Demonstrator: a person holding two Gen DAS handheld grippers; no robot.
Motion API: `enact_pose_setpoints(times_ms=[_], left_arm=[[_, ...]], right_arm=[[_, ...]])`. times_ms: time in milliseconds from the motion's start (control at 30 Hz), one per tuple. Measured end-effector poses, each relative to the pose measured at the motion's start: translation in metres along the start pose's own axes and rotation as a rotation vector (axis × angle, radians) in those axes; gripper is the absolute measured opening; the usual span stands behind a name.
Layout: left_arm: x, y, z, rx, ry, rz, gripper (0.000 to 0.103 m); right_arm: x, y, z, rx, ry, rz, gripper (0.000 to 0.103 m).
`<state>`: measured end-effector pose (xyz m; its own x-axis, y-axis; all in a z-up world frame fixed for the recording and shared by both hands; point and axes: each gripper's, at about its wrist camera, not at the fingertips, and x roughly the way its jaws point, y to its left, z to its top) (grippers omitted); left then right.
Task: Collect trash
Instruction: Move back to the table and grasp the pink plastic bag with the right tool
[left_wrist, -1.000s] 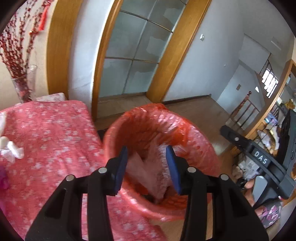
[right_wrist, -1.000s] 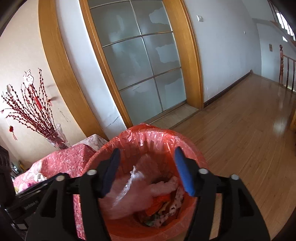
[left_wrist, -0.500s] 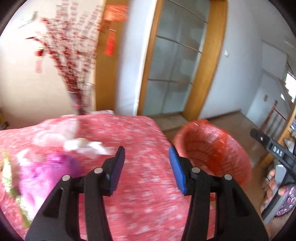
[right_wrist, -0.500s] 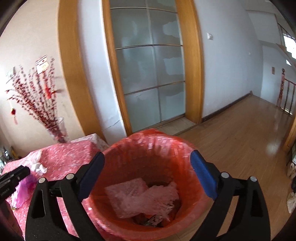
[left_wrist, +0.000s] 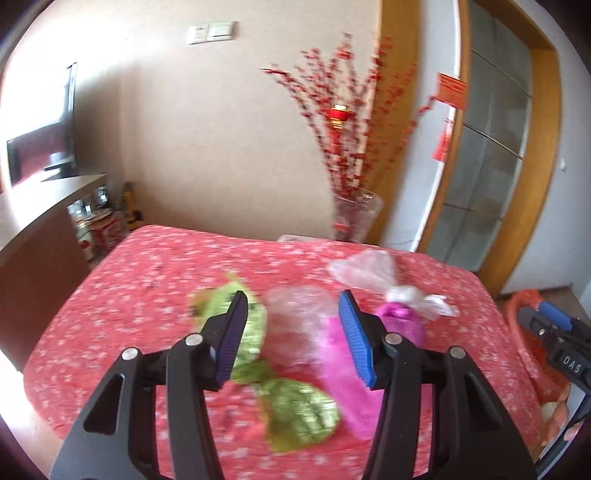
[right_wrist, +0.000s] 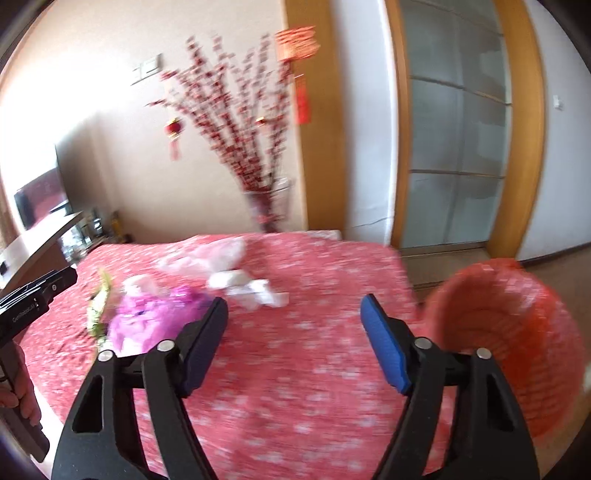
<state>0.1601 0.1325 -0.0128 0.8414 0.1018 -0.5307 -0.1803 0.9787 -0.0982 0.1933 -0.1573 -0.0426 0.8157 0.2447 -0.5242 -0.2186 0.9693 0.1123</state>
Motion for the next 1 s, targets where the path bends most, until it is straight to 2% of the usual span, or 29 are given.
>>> enact_pose_setpoints(times_ms=[100, 200, 367, 533, 633, 700, 767, 1000], left_arm=[[-0.005, 0.025, -0.002, -0.025, 0.001, 0.036, 0.051], [-0.008, 0.043, -0.005, -0.042, 0.007, 0.056, 0.051], [-0.008, 0.062, -0.01, -0.079, 0.022, 0.055, 0.051], [-0.006, 0.068, -0.016, -0.101, 0.035, 0.045, 0.051], [-0.006, 0.072, -0.019, -0.109, 0.04, 0.039, 0.051], [-0.004, 0.073, -0.021, -0.112, 0.045, 0.036, 0.051], [-0.002, 0.072, -0.022, -0.119, 0.053, 0.029, 0.051], [0.0, 0.065, -0.023, -0.111, 0.062, 0.016, 0.051]], right_arm=[[0.025, 0.035, -0.002, -0.017, 0.055, 0.071, 0.062], [0.049, 0.061, -0.006, -0.018, 0.116, 0.115, 0.06], [0.072, 0.082, -0.01, -0.001, 0.182, 0.125, 0.06], [0.096, 0.097, -0.018, -0.019, 0.243, 0.095, 0.06], [0.098, 0.096, -0.026, -0.009, 0.249, 0.119, 0.047], [0.097, 0.094, -0.028, -0.008, 0.245, 0.144, 0.029], [0.094, 0.092, -0.028, -0.01, 0.251, 0.154, 0.017], [0.074, 0.087, -0.023, -0.014, 0.205, 0.183, 0.005]])
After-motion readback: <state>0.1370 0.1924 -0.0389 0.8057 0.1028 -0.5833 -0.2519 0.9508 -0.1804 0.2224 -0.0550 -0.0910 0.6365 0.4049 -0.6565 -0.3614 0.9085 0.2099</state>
